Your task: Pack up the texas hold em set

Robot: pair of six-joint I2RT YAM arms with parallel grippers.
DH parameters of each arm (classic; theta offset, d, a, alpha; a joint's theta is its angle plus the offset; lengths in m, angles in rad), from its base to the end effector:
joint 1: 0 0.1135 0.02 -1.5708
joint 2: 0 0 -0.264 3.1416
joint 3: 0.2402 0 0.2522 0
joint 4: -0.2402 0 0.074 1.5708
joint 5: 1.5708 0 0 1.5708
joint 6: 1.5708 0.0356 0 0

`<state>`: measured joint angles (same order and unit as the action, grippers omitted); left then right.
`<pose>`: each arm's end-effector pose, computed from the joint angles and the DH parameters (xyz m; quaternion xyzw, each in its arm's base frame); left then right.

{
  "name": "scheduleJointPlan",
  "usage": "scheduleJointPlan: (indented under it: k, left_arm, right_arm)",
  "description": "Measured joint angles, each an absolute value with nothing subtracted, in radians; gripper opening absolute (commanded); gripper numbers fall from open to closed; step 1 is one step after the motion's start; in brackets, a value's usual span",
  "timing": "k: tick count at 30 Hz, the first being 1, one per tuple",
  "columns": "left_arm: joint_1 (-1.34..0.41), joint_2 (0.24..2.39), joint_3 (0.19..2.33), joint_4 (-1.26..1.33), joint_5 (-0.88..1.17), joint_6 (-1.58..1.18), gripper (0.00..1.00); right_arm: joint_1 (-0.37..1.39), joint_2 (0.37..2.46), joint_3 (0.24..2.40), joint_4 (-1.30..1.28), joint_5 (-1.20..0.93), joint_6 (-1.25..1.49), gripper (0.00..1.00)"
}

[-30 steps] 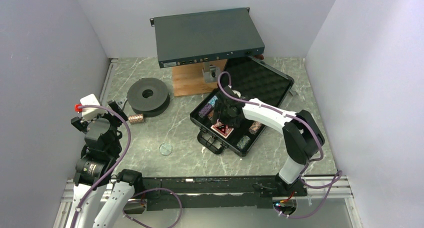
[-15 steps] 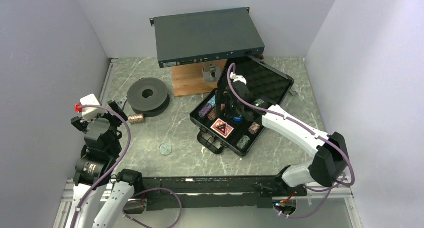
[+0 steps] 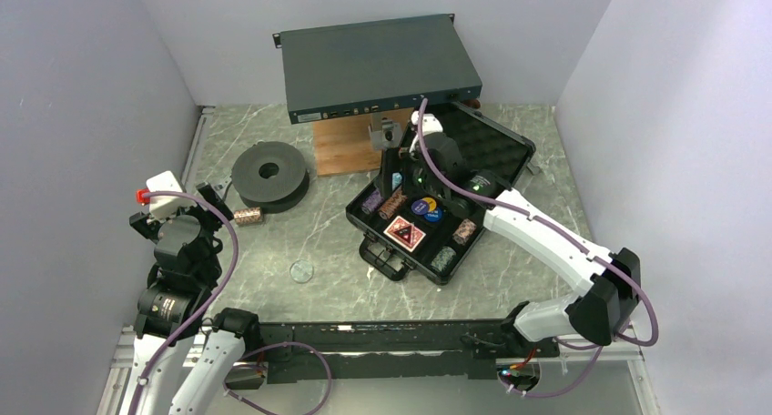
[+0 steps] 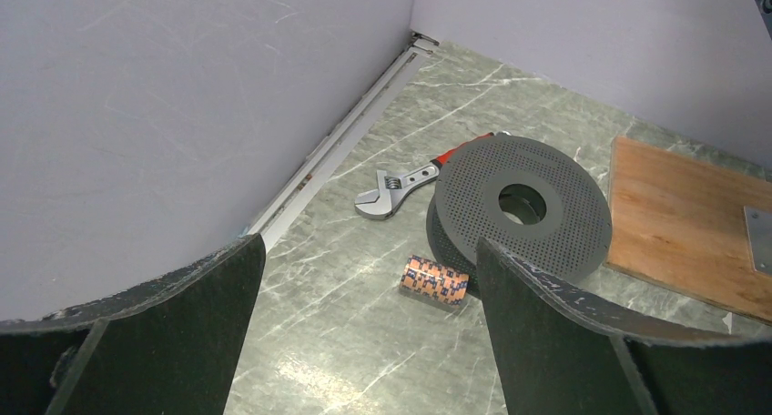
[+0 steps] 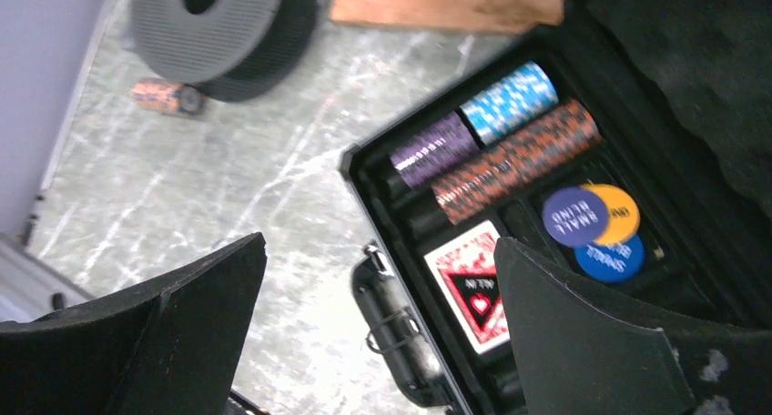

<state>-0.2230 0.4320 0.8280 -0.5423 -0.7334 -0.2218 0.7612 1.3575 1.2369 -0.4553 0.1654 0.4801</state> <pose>0.0857 0.0050 0.3592 -0.2339 0.7067 0.1301 0.6549 0.2256 0.2069 0.3422 -0.0837 0.8727 0.2175 0.4291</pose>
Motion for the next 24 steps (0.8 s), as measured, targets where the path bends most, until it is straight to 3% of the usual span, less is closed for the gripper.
scheduleJointPlan:
  k: [17,24]
  left_arm:
    - [-0.223,0.443,0.822,-0.53,-0.676,-0.197,0.91]
    - [-0.222,0.718,0.93,-0.633,-0.433,-0.197,0.88]
  right_arm:
    - [0.794,1.511,1.351,-0.384,-0.072,0.418,1.0]
    - [0.8,1.551,1.39,-0.453,-0.017,0.382,1.0]
